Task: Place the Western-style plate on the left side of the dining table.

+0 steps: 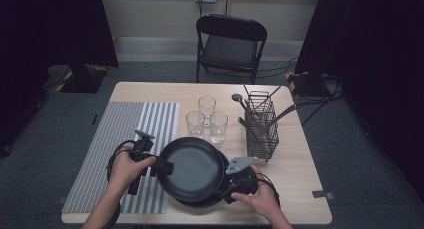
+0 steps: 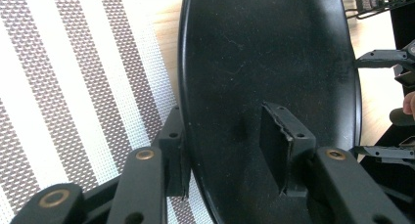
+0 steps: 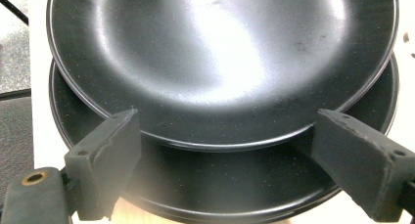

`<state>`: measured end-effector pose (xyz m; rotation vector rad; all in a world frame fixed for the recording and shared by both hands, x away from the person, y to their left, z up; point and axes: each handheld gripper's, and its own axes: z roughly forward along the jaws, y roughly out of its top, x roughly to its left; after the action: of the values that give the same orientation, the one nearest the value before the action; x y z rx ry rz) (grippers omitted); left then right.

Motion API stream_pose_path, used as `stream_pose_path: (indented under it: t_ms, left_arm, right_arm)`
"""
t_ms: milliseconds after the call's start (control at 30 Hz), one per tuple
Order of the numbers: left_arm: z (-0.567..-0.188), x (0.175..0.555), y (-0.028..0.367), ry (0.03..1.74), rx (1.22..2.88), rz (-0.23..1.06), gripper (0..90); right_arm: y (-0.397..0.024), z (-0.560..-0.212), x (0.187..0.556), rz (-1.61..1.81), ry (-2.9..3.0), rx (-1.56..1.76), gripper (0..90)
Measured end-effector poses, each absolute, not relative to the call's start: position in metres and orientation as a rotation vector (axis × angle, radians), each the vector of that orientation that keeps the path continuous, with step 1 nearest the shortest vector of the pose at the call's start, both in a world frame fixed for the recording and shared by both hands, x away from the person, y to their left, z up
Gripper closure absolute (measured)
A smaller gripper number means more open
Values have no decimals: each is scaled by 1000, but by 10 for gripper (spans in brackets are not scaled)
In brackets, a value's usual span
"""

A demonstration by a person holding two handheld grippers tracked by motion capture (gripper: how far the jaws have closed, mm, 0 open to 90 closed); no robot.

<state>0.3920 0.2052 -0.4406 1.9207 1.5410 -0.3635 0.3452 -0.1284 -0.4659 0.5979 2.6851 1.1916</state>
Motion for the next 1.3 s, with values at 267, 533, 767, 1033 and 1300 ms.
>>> stream_pose_path:
  t_ms: [267, 533, 767, 1033, 1300]
  left_arm:
    - [-436, 392, 206, 1523, 1917, -366, 592]
    - [-432, 391, 206, 1522, 1919, -364, 609]
    - [-426, 391, 205, 1499, 1919, -360, 642]
    - [-422, 390, 204, 1471, 1952, -332, 653]
    - [-416, 391, 202, 1469, 1957, -338, 690]
  right_arm:
    - [-128, -467, 345, 1183, 2686, 602, 105]
    - [-128, -467, 345, 1178, 2687, 598, 105]
    - [-129, -468, 345, 1173, 2692, 606, 104]
    - [-129, -469, 344, 1168, 2693, 608, 104]
    - [-128, -470, 343, 1156, 2687, 600, 106]
